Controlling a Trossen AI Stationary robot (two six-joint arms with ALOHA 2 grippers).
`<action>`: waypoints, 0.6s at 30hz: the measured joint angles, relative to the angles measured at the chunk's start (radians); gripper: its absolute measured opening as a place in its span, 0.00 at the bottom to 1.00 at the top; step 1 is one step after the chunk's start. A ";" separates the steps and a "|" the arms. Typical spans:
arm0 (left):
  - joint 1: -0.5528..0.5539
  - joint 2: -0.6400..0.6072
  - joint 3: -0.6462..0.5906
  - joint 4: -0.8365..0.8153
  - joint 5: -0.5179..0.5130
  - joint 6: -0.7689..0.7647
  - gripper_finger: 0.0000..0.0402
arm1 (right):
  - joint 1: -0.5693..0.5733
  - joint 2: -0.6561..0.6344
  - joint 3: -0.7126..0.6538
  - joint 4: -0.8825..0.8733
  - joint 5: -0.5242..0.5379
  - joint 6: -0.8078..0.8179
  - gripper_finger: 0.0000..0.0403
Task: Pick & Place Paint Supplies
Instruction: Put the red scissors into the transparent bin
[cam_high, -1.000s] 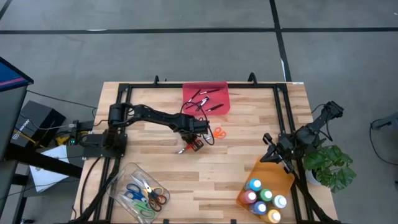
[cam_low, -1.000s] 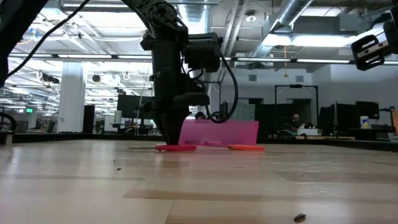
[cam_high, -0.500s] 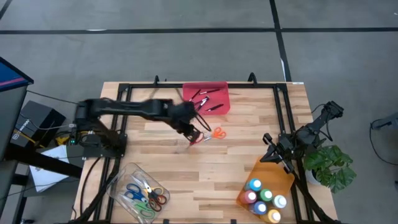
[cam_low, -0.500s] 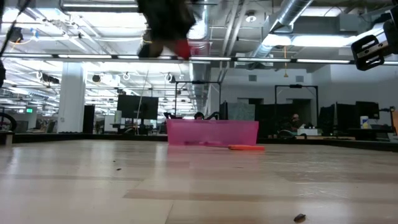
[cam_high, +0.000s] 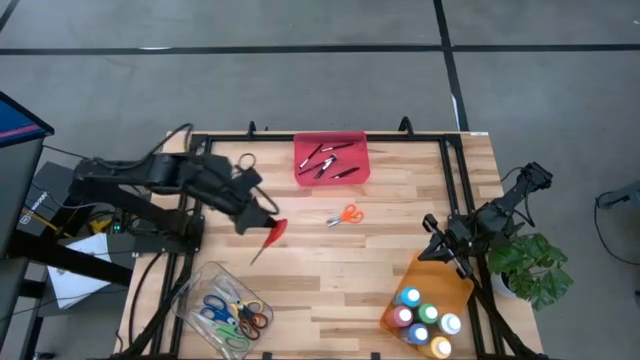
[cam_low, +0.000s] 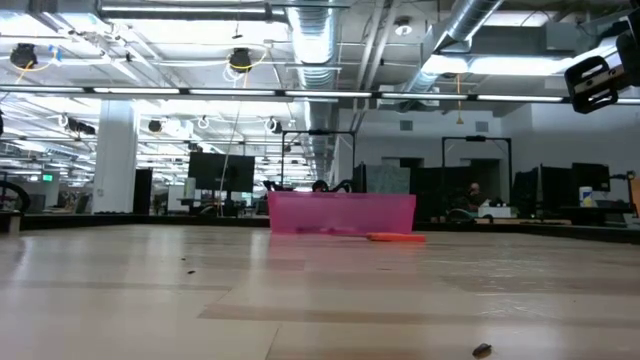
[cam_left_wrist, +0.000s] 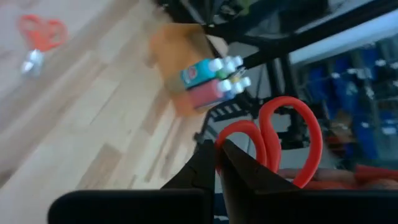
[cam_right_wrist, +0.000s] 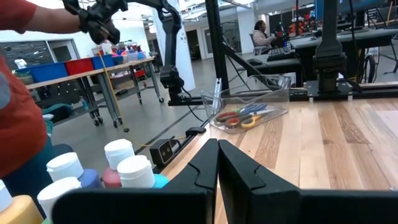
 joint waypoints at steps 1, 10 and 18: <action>-0.021 -0.012 -0.001 -0.019 -0.018 -0.025 0.01 | 0.000 -0.001 0.000 0.000 0.000 0.000 0.02; -0.172 -0.064 0.000 -0.092 -0.062 -0.184 0.01 | 0.000 0.001 0.000 0.000 0.000 0.000 0.02; -0.316 -0.024 0.000 -0.217 -0.063 -0.150 0.01 | 0.000 0.000 0.000 0.000 -0.001 0.000 0.02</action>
